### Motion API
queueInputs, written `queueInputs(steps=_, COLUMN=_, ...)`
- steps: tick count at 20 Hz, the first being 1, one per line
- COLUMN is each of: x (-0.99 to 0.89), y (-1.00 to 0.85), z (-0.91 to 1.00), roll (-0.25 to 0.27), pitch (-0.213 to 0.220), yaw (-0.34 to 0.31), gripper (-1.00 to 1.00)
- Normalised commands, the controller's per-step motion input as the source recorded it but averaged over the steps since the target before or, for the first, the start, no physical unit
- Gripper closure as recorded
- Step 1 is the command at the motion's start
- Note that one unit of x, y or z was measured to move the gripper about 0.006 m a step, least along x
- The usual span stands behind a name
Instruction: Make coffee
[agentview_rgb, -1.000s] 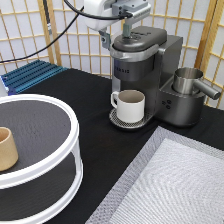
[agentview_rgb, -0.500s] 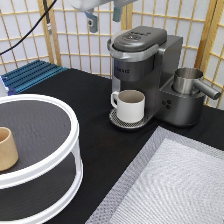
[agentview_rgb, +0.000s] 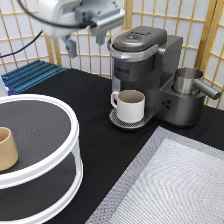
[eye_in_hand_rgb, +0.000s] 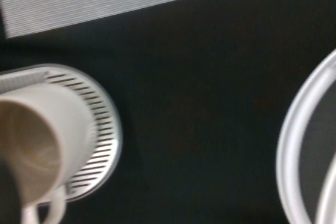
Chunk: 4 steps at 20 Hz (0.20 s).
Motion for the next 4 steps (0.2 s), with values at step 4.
queueInputs(steps=4, x=0.0, y=0.0, z=0.0, roll=0.0, pitch=0.0, yaw=0.0, gripper=-1.0)
